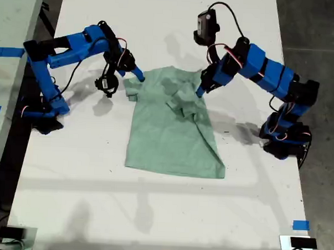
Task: Fold tshirt
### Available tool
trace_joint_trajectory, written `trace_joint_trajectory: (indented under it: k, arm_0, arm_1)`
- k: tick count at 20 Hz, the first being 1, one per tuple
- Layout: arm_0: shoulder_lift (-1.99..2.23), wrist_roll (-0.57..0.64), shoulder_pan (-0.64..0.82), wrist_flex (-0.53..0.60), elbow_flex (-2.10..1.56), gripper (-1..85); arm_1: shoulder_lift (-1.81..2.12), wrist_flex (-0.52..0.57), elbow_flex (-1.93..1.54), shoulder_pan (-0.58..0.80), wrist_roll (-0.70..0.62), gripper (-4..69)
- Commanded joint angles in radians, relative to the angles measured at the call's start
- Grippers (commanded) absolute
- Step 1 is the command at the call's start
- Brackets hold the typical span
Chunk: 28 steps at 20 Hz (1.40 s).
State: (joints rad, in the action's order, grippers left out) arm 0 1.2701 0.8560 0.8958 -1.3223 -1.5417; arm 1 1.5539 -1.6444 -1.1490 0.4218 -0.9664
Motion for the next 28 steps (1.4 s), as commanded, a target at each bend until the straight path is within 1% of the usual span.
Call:
trace_joint_trajectory:
  k: [1,5,8,9,10,11,13,17,22,25,28]
  arm_0:
    - [-0.069,-0.003,0.017,0.002,0.103,31.6]
    - [-0.212,-0.008,0.032,0.0,0.173,30.8]
    - [-0.275,-0.006,0.049,-0.018,0.227,27.5]
    - [-0.29,-0.003,0.055,-0.029,0.247,23.1]
    - [-0.311,0.015,0.06,-0.04,0.27,8.9]
    - [-0.336,0.029,0.057,-0.061,0.298,0.1]
    - [-0.339,0.014,0.035,-0.086,0.318,0.0]
    - [-0.249,0.0,0.037,-0.092,0.314,0.0]
    - [-0.135,-0.044,0.08,-0.152,0.287,0.0]
    - [-0.038,-0.049,0.103,-0.183,0.268,0.0]
    - [-0.008,-0.058,0.069,-0.198,0.281,0.0]
  arm_1:
    - [0.123,0.021,-0.026,-0.02,0.012,11.7]
    - [0.199,0.04,-0.106,-0.021,0.018,11.7]
    - [0.252,0.074,-0.169,-0.017,0.018,11.7]
    - [0.268,0.083,-0.192,-0.014,0.018,11.8]
    - [0.284,0.092,-0.212,-0.009,0.018,11.8]
    - [0.295,0.101,-0.233,-0.005,0.017,11.8]
    - [0.31,0.117,-0.264,0.003,0.015,11.8]
    - [0.319,0.126,-0.282,0.009,0.011,11.8]
    - [0.354,0.133,-0.322,0.015,0.014,11.8]
    - [0.374,0.137,-0.347,0.017,0.017,11.7]
    - [0.393,0.144,-0.368,0.02,0.018,11.7]
